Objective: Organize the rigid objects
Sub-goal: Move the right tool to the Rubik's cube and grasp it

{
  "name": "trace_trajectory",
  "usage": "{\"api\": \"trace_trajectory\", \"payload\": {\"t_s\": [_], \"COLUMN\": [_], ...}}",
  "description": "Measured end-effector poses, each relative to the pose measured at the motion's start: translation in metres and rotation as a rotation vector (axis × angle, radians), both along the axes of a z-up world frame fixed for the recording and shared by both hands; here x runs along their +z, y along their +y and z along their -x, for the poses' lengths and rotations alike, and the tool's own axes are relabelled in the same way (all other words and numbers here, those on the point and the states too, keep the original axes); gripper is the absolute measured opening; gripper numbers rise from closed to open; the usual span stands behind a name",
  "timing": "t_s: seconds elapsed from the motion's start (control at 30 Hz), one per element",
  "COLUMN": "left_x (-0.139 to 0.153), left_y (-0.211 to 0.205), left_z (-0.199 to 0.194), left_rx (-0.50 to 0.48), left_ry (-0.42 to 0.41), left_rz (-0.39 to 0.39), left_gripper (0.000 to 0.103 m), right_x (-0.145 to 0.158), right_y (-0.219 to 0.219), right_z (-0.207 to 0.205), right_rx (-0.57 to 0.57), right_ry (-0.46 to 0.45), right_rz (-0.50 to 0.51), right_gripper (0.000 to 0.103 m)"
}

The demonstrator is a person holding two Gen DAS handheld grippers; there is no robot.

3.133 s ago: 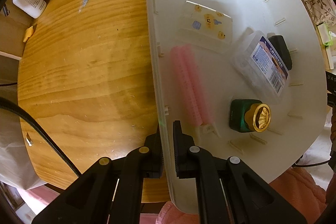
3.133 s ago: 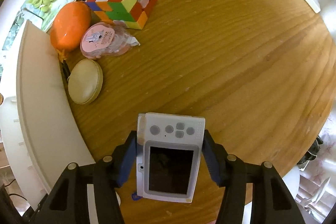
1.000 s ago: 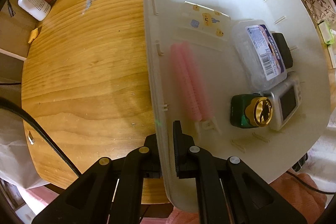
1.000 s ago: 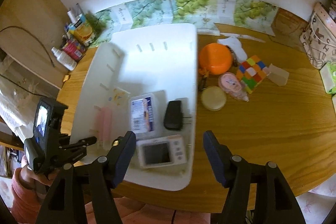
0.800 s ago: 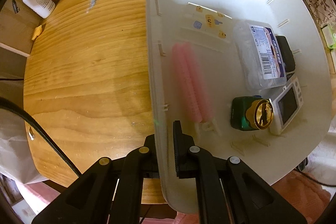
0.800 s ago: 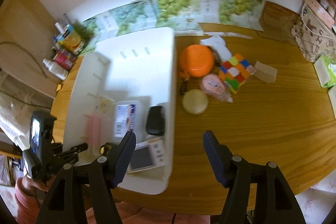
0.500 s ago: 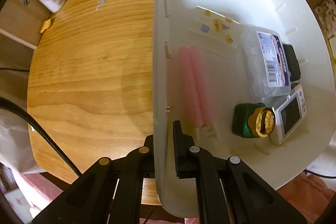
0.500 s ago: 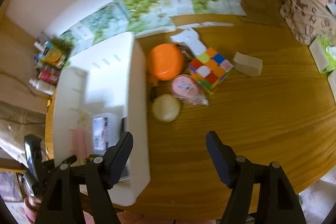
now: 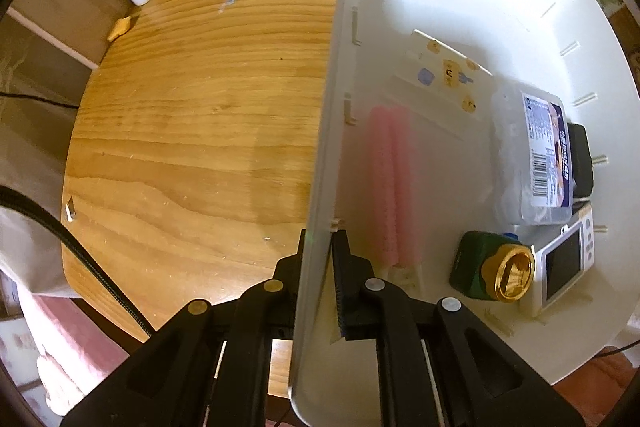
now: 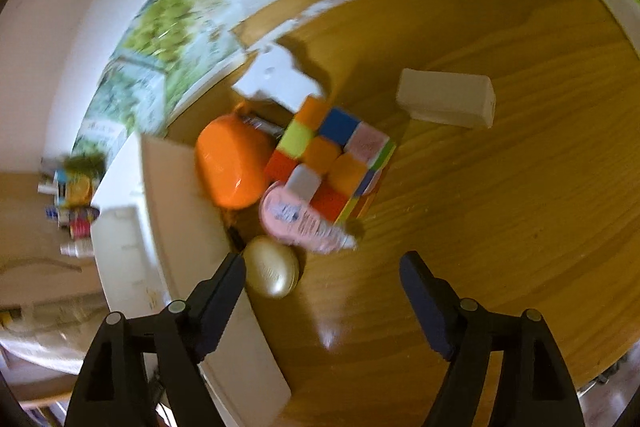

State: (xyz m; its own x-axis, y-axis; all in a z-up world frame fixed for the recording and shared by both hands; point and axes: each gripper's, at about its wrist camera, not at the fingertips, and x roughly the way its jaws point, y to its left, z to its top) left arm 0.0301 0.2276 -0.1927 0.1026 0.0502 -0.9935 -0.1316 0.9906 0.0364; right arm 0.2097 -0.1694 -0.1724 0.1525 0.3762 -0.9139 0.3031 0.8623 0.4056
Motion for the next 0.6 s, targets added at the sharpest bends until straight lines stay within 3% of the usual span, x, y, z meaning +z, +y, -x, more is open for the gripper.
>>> {"api": "trace_trajectory", "payload": {"t_s": [0.2,0.6], "left_x": [-0.002,-0.008], "left_y": [-0.002,-0.006], "left_z": [0.000,-0.005], "left_rx": [0.036,0.075], "left_ry": [-0.001,0.032], "left_rz": [-0.019,-0.033], "left_gripper": [0.012,0.014], "right_x": [-0.018,-0.028], "right_y": [-0.013,-0.016], "right_z": [-0.023,-0.053], "right_rx": [-0.051,-0.077], "right_ry": [0.059,0.061], "right_rz": [-0.026,-0.029], "right_gripper": [0.082,0.088]}}
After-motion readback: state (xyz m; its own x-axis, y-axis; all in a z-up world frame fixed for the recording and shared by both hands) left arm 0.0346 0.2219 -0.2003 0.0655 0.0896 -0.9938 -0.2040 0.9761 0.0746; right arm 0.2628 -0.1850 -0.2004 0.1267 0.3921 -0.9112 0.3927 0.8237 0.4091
